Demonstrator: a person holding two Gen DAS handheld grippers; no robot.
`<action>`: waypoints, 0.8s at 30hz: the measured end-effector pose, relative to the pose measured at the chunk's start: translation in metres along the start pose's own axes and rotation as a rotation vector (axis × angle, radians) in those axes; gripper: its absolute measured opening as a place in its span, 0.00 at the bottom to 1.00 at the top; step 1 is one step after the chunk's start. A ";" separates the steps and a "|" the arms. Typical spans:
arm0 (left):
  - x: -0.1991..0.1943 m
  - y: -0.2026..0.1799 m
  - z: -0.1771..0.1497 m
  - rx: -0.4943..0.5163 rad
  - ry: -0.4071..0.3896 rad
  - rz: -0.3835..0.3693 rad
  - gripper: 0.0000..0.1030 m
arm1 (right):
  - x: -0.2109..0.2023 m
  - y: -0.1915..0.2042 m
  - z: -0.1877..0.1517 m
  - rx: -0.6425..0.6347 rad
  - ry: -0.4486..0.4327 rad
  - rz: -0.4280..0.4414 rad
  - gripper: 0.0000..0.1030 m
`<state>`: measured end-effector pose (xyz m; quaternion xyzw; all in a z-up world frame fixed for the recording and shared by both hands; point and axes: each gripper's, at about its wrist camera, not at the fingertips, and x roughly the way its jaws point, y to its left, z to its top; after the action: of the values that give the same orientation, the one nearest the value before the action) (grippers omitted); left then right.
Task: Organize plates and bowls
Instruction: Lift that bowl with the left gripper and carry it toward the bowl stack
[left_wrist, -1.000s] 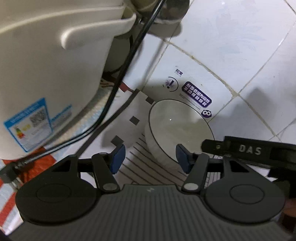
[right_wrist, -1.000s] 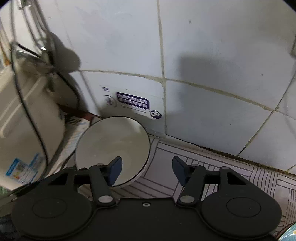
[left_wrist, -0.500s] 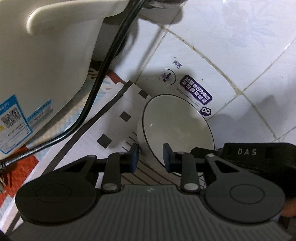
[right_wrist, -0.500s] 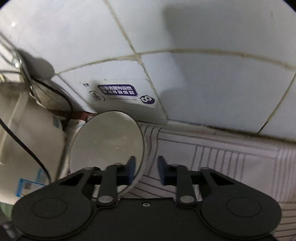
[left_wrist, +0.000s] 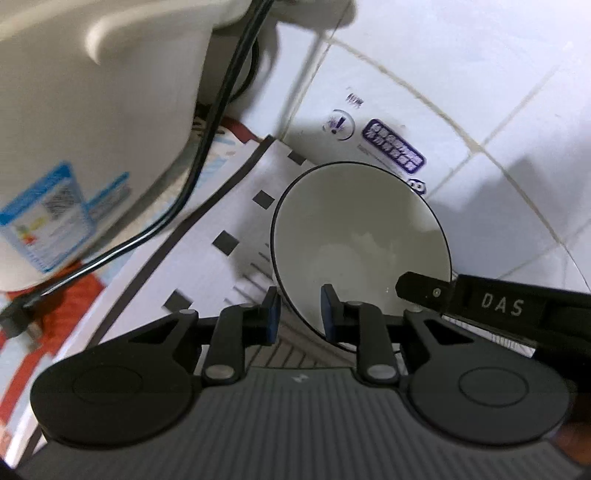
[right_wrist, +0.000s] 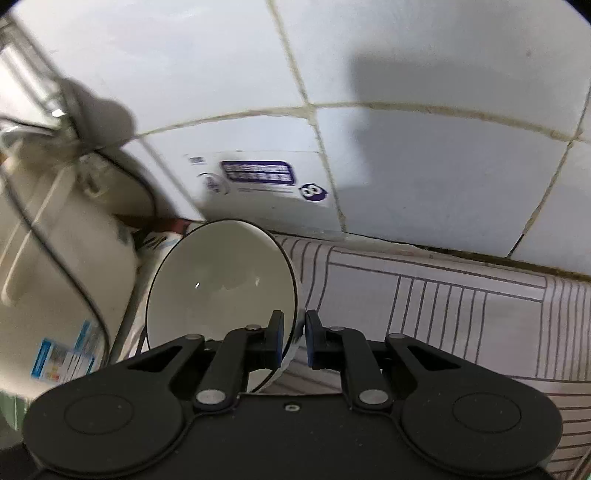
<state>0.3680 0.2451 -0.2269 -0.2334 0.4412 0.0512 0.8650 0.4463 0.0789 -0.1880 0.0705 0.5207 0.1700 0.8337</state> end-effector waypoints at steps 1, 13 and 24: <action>-0.008 -0.003 -0.002 0.017 -0.006 0.006 0.20 | -0.006 0.001 -0.003 -0.006 -0.005 0.009 0.15; -0.089 -0.044 -0.039 0.210 -0.014 -0.029 0.20 | -0.111 -0.014 -0.055 0.019 -0.154 0.087 0.16; -0.119 -0.078 -0.091 0.334 0.017 -0.066 0.20 | -0.163 -0.061 -0.112 0.152 -0.234 0.157 0.17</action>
<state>0.2515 0.1490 -0.1508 -0.1013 0.4428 -0.0532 0.8893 0.2941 -0.0433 -0.1186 0.1934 0.4243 0.1854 0.8650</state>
